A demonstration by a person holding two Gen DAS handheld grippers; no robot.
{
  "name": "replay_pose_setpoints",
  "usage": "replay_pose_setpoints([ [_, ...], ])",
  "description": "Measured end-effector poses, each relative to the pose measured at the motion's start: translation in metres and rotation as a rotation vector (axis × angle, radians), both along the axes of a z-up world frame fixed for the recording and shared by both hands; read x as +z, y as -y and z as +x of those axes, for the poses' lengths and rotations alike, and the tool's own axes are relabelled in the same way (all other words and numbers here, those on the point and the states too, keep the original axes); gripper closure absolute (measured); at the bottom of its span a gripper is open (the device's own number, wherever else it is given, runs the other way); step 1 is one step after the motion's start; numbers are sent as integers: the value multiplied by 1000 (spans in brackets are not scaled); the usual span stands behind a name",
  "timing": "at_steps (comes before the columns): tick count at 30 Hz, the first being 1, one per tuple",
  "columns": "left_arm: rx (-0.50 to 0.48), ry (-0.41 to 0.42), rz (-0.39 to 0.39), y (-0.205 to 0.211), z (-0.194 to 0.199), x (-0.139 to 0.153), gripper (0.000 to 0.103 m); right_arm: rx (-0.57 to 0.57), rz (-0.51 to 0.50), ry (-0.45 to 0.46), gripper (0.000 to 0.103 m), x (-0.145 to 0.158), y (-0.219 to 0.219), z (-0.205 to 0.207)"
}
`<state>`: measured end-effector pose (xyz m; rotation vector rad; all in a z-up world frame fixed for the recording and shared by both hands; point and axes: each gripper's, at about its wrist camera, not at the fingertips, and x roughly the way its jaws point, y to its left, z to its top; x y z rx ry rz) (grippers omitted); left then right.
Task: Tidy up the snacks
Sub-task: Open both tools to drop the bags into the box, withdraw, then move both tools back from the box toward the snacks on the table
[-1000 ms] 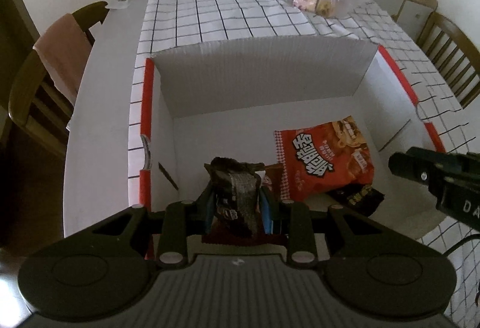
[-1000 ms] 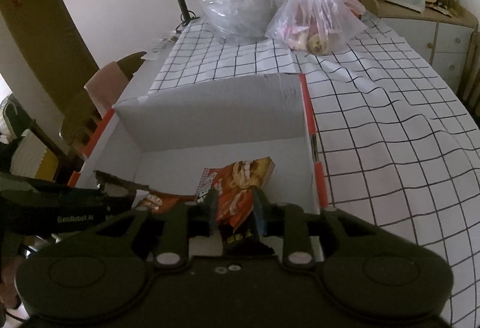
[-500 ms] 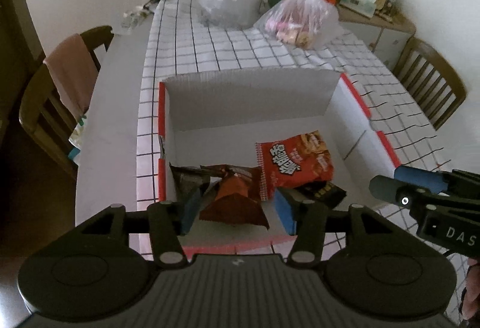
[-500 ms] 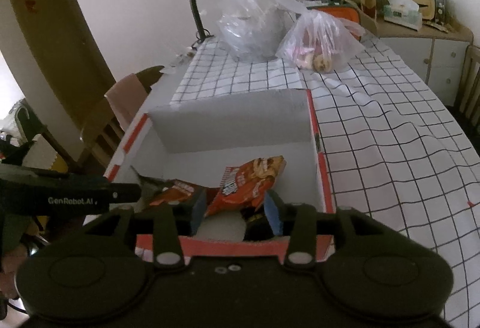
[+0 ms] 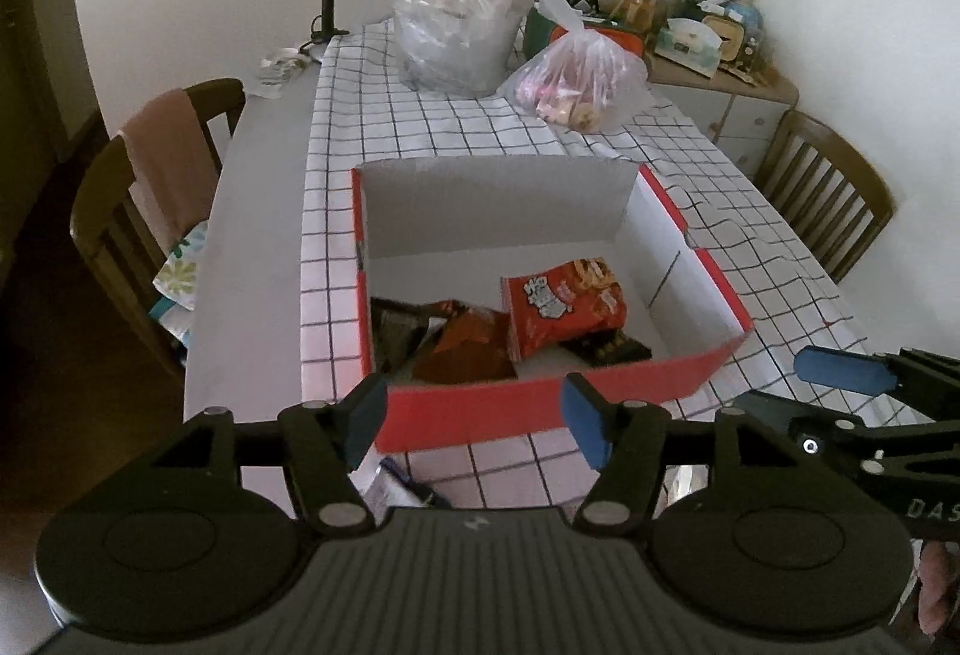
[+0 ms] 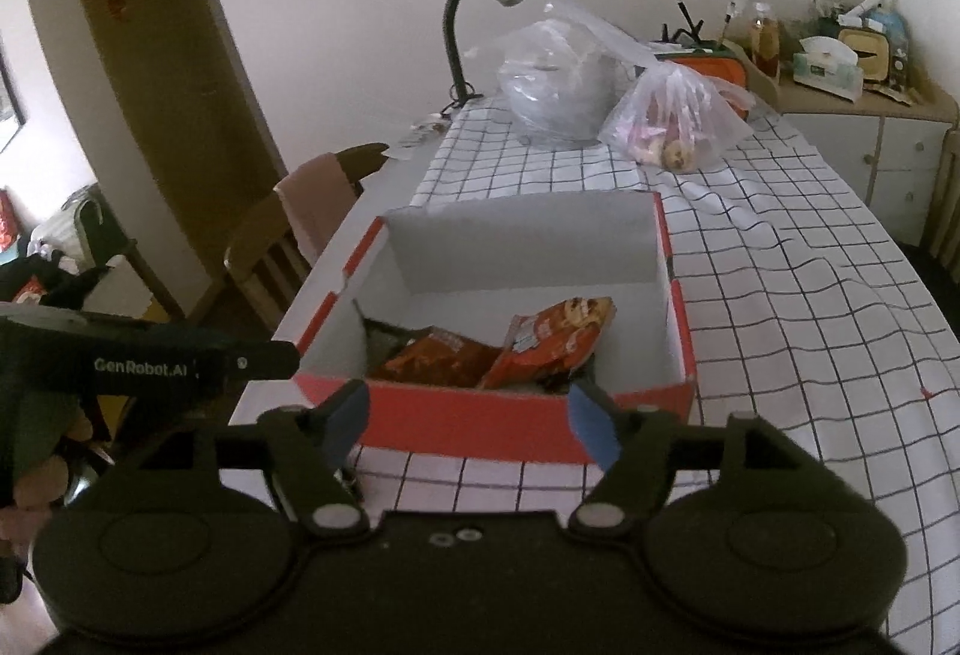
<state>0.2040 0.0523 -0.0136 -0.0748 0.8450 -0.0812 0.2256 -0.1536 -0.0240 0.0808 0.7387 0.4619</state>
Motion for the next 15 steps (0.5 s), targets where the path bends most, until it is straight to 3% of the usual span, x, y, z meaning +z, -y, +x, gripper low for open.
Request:
replay_pose_setpoints([
  [15, 42, 12, -3, -22, -54, -17, 32, 105, -61, -36, 9, -23, -16, -65],
])
